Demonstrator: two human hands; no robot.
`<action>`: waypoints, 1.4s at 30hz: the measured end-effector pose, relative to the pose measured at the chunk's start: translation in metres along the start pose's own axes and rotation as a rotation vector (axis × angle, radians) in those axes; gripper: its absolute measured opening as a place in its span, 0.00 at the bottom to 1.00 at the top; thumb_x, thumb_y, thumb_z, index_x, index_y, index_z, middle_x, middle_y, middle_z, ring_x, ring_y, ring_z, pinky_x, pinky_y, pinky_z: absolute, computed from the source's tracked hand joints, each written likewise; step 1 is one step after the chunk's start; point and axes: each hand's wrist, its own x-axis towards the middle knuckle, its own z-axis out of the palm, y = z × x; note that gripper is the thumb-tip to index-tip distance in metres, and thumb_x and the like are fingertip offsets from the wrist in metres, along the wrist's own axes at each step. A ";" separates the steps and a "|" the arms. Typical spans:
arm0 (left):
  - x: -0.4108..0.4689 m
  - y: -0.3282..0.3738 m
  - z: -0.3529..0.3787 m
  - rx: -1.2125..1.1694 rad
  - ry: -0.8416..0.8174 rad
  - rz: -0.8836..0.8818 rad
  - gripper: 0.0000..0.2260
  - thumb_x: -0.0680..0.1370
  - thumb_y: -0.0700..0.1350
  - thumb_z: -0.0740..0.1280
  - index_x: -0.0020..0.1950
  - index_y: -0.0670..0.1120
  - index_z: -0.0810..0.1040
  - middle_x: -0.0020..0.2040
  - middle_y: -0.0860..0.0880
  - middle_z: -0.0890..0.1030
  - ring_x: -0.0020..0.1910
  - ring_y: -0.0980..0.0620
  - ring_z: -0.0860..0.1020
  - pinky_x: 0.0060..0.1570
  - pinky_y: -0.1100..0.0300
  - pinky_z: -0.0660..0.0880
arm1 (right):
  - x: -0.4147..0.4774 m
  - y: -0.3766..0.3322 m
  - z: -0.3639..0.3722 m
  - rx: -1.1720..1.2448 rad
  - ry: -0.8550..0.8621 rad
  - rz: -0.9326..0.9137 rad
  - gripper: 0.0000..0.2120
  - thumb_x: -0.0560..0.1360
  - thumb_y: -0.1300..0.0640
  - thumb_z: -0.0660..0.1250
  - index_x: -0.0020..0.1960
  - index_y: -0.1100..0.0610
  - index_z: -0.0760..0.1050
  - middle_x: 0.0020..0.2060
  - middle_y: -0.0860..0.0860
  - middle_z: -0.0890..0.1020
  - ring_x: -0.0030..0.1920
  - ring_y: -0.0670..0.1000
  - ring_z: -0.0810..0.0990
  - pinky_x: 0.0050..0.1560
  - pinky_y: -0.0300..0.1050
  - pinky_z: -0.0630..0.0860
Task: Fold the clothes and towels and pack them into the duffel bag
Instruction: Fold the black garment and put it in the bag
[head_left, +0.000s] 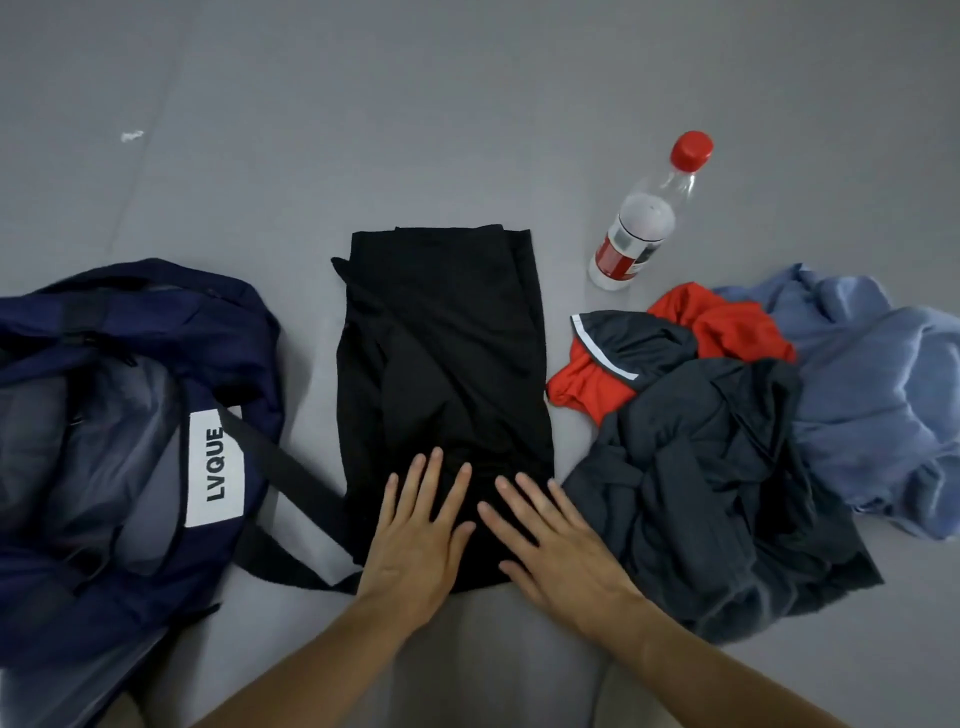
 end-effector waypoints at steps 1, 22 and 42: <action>-0.007 -0.004 0.002 -0.016 0.000 -0.014 0.27 0.84 0.59 0.43 0.83 0.53 0.44 0.83 0.45 0.43 0.81 0.46 0.41 0.78 0.45 0.44 | -0.003 -0.008 0.007 -0.009 0.006 -0.049 0.33 0.82 0.40 0.55 0.82 0.49 0.48 0.81 0.54 0.53 0.80 0.57 0.50 0.76 0.59 0.50; -0.023 -0.073 0.007 0.066 -0.017 0.266 0.35 0.81 0.68 0.54 0.83 0.55 0.49 0.83 0.46 0.48 0.82 0.46 0.47 0.77 0.46 0.50 | 0.003 -0.009 0.009 -0.074 -0.037 0.024 0.32 0.79 0.41 0.54 0.81 0.48 0.55 0.80 0.51 0.58 0.79 0.54 0.56 0.75 0.57 0.55; 0.000 -0.051 -0.014 0.068 0.165 0.385 0.28 0.73 0.62 0.70 0.69 0.51 0.72 0.64 0.50 0.75 0.61 0.48 0.75 0.59 0.51 0.77 | 0.041 -0.005 -0.025 0.103 0.155 0.086 0.21 0.65 0.51 0.78 0.57 0.55 0.81 0.56 0.50 0.80 0.51 0.55 0.79 0.49 0.51 0.80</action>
